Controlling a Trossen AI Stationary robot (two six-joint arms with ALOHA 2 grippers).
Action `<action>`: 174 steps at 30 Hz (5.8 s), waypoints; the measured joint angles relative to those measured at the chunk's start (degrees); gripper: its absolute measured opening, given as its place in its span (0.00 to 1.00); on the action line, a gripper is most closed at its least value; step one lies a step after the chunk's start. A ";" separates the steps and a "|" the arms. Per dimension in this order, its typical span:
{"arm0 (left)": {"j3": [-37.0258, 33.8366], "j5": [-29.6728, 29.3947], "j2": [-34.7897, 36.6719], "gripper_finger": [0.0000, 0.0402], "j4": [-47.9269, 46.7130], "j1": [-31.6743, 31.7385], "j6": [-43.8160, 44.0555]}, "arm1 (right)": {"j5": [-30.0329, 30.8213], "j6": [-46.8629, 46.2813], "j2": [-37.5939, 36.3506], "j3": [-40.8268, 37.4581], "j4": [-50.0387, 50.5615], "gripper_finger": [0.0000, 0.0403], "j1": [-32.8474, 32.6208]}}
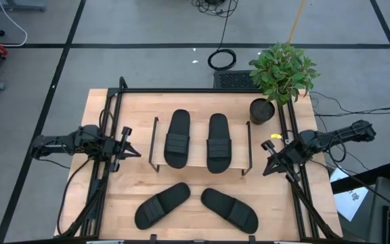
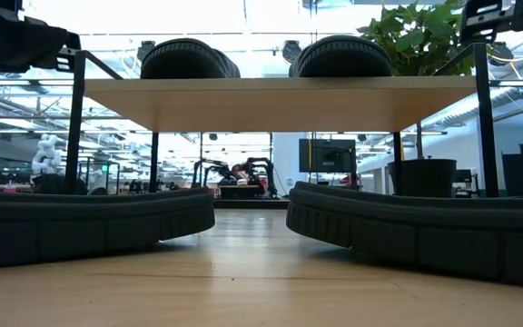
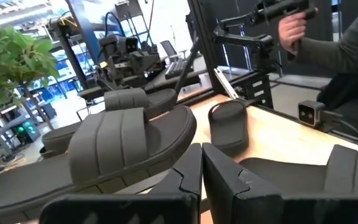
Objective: Pick and place slides into the shelf
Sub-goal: Put the left black slipper under the shelf
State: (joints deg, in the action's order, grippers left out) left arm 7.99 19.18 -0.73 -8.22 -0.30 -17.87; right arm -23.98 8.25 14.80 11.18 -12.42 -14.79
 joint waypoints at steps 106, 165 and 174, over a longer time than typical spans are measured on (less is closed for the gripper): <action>48.65 -67.10 -98.57 0.64 -20.24 -68.57 52.09 | 2.92 7.00 0.29 0.00 -6.44 0.00 0.00; 48.85 -52.76 -98.82 0.01 -19.54 -53.58 46.84 | 2.97 8.98 7.05 0.00 -9.21 0.00 0.04; 58.60 -62.92 -98.77 0.00 -35.87 -57.21 65.98 | 2.92 8.98 7.05 0.02 -9.63 0.00 0.04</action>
State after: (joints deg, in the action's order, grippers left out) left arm 66.59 -43.74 -99.50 -44.09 -57.50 48.11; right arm -21.06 17.24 21.85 11.20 -22.04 -14.74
